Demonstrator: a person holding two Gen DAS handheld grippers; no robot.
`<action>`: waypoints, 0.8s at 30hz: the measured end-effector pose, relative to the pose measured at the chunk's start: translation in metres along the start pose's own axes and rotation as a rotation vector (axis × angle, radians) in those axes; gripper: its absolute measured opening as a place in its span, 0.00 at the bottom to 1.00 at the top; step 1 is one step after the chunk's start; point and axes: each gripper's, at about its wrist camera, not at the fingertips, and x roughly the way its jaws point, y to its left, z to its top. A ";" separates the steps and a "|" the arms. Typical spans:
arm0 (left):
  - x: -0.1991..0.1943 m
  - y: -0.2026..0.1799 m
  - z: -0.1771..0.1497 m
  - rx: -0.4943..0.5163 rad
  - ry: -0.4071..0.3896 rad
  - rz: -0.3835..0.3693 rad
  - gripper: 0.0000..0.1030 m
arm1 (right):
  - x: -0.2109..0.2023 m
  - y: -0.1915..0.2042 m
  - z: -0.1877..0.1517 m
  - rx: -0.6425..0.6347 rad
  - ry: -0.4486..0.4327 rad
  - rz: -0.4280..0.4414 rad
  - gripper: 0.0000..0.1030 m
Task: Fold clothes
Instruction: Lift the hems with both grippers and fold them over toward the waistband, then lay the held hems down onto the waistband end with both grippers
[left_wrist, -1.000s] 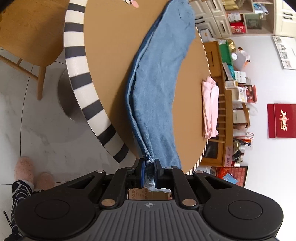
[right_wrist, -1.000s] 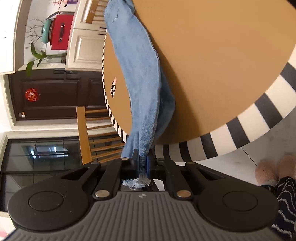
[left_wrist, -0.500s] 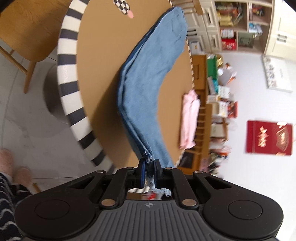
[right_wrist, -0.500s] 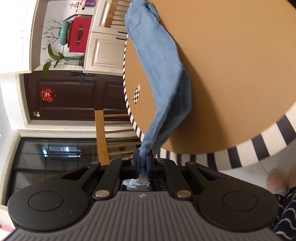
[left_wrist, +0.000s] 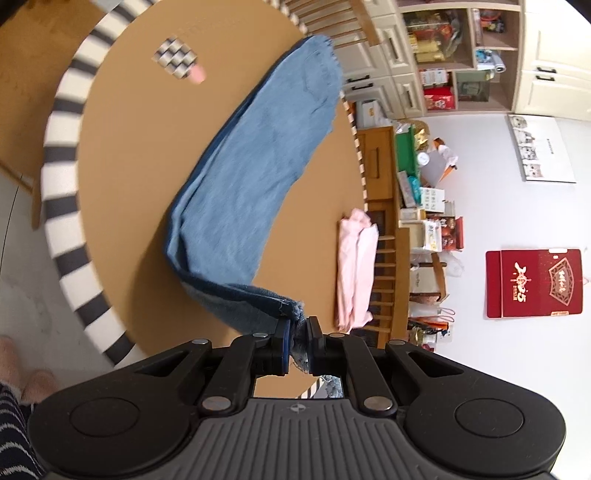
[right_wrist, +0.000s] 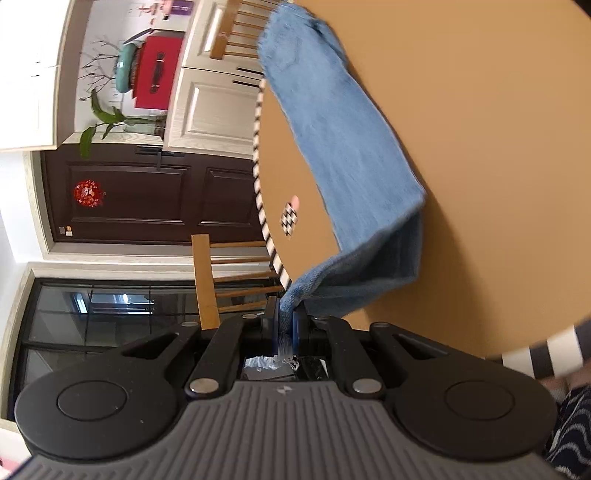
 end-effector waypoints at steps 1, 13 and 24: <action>0.000 -0.007 0.003 0.010 -0.012 -0.002 0.09 | 0.000 0.006 0.007 -0.014 -0.002 0.000 0.06; 0.030 -0.077 0.086 0.078 -0.090 -0.022 0.09 | 0.039 0.052 0.097 -0.016 -0.042 0.034 0.06; 0.113 -0.127 0.252 0.086 -0.034 -0.080 0.09 | 0.117 0.107 0.228 0.023 -0.137 0.019 0.06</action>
